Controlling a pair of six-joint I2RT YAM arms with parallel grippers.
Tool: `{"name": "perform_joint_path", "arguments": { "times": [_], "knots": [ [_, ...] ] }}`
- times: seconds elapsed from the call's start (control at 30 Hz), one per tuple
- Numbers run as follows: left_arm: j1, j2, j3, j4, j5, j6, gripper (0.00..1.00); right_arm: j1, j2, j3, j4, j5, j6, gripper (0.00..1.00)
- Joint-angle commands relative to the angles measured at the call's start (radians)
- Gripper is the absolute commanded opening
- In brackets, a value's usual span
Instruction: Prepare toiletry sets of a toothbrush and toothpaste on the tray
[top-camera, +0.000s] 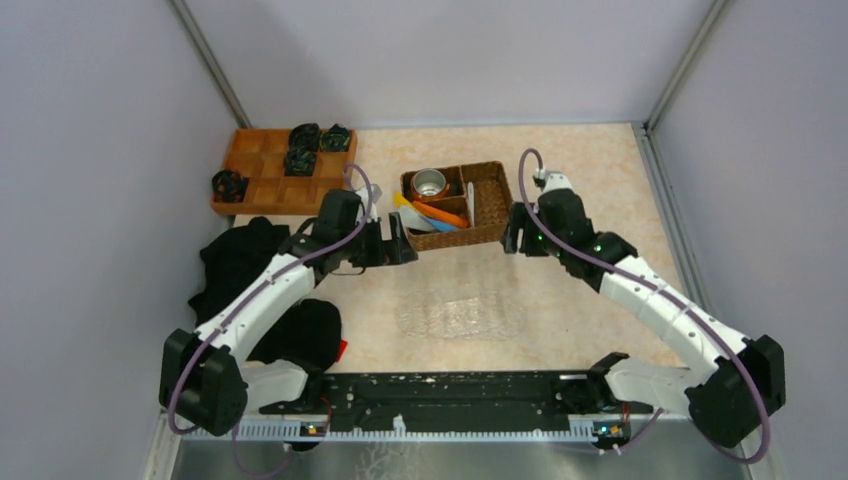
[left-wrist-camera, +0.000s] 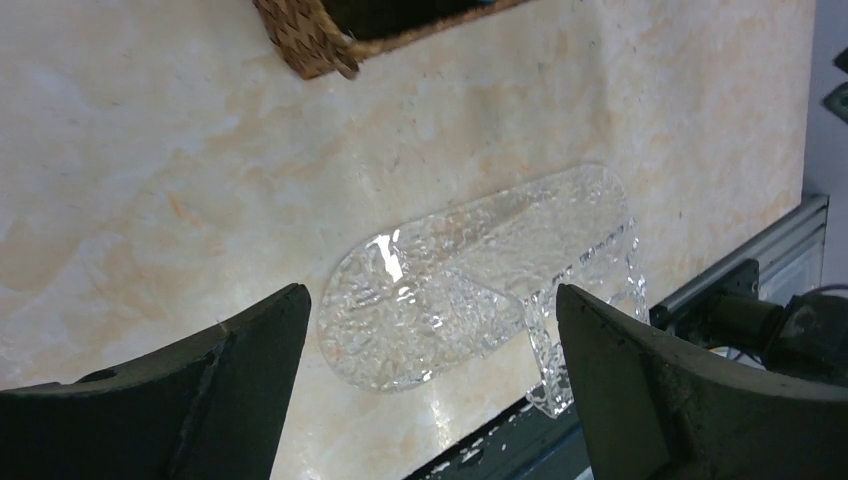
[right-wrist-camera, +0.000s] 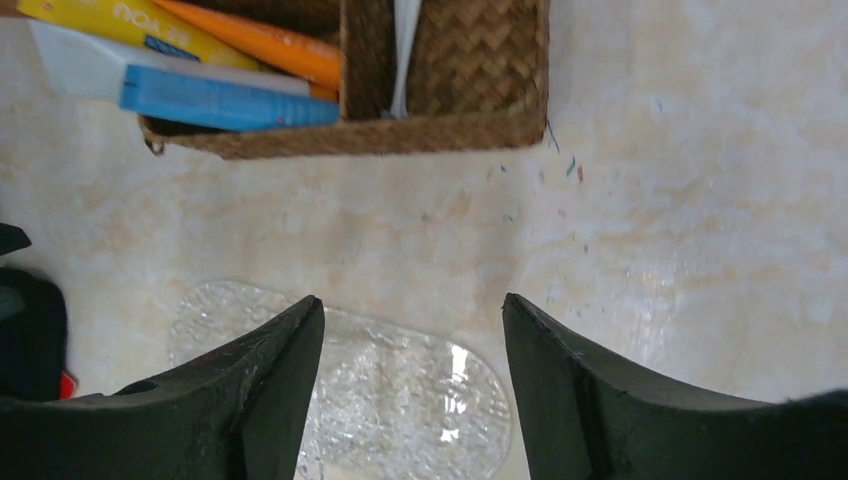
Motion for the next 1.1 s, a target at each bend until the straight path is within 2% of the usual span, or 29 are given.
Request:
{"name": "perform_joint_path", "arguments": {
  "times": [0.0,0.1,0.17,0.2,0.27,0.3,0.33,0.37,0.47,0.67,1.07],
  "knots": [
    [0.057,0.044,0.018,0.004,0.018,0.054,0.99,-0.02,0.096,0.161,-0.009,-0.02,-0.117,0.65],
    [0.065,0.083,-0.002,0.032,0.1,0.04,0.94,-0.021,0.153,0.203,-0.019,-0.056,-0.121,0.53],
    [0.065,0.101,-0.028,0.049,0.174,0.019,0.82,-0.02,0.148,0.155,0.012,-0.104,-0.106,0.33],
    [0.065,0.101,-0.056,0.074,0.208,0.003,0.73,-0.021,0.135,0.122,0.033,-0.12,-0.098,0.24],
    [0.065,0.091,-0.116,0.127,0.266,-0.025,0.49,-0.02,0.1,0.054,0.061,-0.123,-0.085,0.03],
    [0.065,0.087,-0.141,0.146,0.29,-0.037,0.36,-0.021,0.085,0.029,0.068,-0.122,-0.085,0.0],
    [0.064,0.081,-0.166,0.16,0.31,-0.048,0.27,-0.021,0.072,0.007,0.073,-0.123,-0.085,0.0],
    [0.064,0.075,-0.187,0.171,0.326,-0.059,0.22,-0.021,0.063,-0.009,0.078,-0.123,-0.085,0.0],
    [0.059,0.047,-0.239,0.193,0.352,-0.072,0.19,-0.021,0.059,-0.036,0.105,-0.135,-0.092,0.0],
    [0.041,0.039,-0.279,0.231,0.369,-0.103,0.18,-0.02,0.147,-0.026,0.189,-0.204,-0.092,0.0],
    [-0.063,0.163,-0.258,0.361,0.36,-0.177,0.17,-0.018,0.317,0.029,0.296,-0.296,-0.081,0.0]
  ]
}}
